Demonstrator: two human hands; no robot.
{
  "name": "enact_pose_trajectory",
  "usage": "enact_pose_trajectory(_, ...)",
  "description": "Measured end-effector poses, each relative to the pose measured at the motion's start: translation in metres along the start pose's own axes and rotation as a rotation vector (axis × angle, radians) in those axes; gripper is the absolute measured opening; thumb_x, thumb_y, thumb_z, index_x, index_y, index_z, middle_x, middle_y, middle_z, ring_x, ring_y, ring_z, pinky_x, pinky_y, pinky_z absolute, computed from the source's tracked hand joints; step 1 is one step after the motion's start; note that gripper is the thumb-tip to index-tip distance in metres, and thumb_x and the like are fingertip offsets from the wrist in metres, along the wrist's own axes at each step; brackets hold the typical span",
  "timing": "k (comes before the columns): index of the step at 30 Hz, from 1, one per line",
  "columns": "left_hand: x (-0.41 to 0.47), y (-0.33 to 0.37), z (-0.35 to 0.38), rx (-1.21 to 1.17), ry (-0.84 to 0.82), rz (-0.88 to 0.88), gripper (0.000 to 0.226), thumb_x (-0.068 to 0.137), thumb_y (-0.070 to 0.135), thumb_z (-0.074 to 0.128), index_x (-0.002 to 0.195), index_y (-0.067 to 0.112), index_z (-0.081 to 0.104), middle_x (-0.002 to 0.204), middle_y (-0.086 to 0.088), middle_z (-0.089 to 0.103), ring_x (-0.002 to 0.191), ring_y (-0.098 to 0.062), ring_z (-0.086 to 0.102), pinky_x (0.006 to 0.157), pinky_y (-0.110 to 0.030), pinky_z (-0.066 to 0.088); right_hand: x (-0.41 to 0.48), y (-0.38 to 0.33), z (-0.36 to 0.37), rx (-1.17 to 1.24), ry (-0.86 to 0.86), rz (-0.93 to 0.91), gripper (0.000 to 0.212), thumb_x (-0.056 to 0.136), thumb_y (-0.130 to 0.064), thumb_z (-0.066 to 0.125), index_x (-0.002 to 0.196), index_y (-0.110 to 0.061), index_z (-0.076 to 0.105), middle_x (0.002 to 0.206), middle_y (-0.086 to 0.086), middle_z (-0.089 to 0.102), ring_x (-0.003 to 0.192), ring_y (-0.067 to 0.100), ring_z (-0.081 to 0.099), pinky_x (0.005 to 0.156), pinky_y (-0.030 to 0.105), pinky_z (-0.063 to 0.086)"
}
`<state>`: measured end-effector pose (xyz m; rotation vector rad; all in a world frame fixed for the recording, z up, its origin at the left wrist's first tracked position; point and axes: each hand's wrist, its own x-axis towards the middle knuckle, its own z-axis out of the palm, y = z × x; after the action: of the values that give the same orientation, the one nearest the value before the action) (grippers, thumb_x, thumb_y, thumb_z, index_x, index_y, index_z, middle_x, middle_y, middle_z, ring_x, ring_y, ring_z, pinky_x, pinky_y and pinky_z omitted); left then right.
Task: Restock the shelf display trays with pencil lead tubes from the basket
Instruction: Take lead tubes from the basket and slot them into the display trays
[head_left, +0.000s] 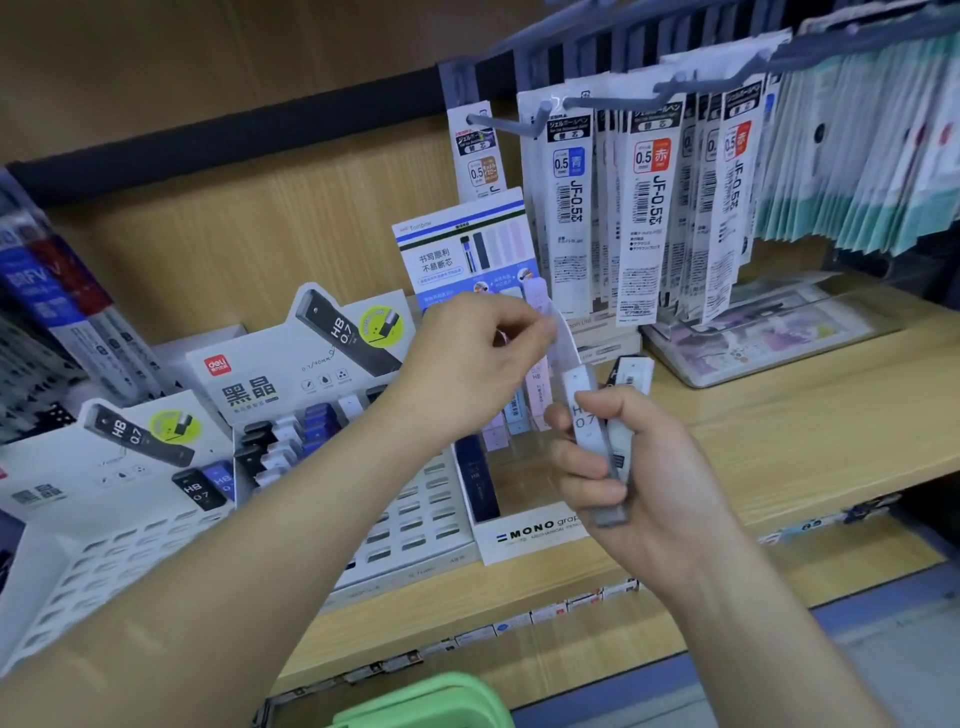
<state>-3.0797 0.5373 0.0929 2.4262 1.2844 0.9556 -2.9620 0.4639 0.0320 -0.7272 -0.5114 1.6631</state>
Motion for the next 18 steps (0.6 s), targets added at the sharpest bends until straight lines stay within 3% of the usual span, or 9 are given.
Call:
enact_pose_trajectory(2, -0.007, 0.007, -0.004, -0.221, -0.111, -0.115, 0.023, 0.095, 0.035, 0.056, 0.093, 0.02, 0.073, 0.066, 0.012, 0.064, 0.061, -0.001, 0.053, 0.065, -0.021, 0.045, -0.001, 0.0, 0.001, -0.031, -0.072, 0.033, 0.01, 0.071, -0.02, 0.06, 0.068, -0.01, 0.059, 0.069, 0.004, 0.038, 0.044, 0.006, 0.02, 0.034, 0.016, 0.008)
enact_pose_trajectory(4, -0.011, 0.01, -0.008, -0.344, -0.249, -0.195, 0.02, 0.093, 0.036, 0.058, 0.1, 0.024, 0.072, 0.072, 0.021, 0.067, 0.071, 0.008, 0.058, 0.072, -0.015, 0.045, -0.004, 0.0, 0.003, -0.026, -0.163, 0.069, 0.01, 0.073, -0.011, 0.06, 0.081, -0.007, 0.055, 0.069, 0.004, 0.047, 0.041, 0.005, 0.027, 0.03, 0.013, 0.014)
enact_pose_trajectory(6, -0.011, 0.009, -0.011, -0.431, -0.328, -0.259, 0.015, 0.089, 0.032, 0.064, 0.097, 0.024, 0.074, 0.081, 0.014, 0.071, 0.079, 0.001, 0.063, 0.077, -0.017, 0.048, -0.006, 0.001, 0.005, -0.028, -0.245, 0.124, 0.016, 0.074, -0.005, 0.06, 0.088, -0.006, 0.052, 0.07, 0.006, 0.052, 0.039, 0.005, 0.033, 0.028, 0.012, 0.02)
enact_pose_trajectory(9, -0.012, 0.004, -0.019, -0.553, -0.213, -0.306, 0.005, 0.084, 0.023, 0.07, 0.084, 0.02, 0.074, 0.071, 0.008, 0.068, 0.064, -0.003, 0.059, 0.069, -0.021, 0.047, -0.007, 0.003, 0.006, -0.077, -0.247, 0.098, 0.017, 0.075, -0.007, 0.061, 0.09, -0.007, 0.053, 0.073, 0.007, 0.054, 0.04, 0.006, 0.034, 0.029, 0.012, 0.019)
enact_pose_trajectory(12, -0.013, -0.005, -0.029, -0.72, -0.039, -0.35, 0.004, 0.085, 0.011, 0.069, 0.087, 0.011, 0.072, 0.07, -0.002, 0.068, 0.059, -0.009, 0.061, 0.061, -0.02, 0.052, -0.007, 0.003, 0.007, -0.156, -0.155, -0.026, 0.027, 0.076, -0.011, 0.068, 0.098, -0.01, 0.053, 0.074, 0.005, 0.056, 0.042, 0.006, 0.033, 0.033, 0.014, 0.014)
enact_pose_trajectory(18, -0.033, -0.018, -0.045, -0.606, 0.077, -0.297, 0.013, 0.085, 0.007, 0.068, 0.093, 0.016, 0.073, 0.072, -0.001, 0.071, 0.062, -0.009, 0.064, 0.062, -0.017, 0.052, -0.005, 0.01, 0.017, -0.355, -0.06, -0.089, 0.016, 0.087, -0.02, 0.066, 0.094, -0.006, 0.06, 0.064, 0.001, 0.054, 0.037, 0.007, 0.028, 0.034, 0.012, 0.016)
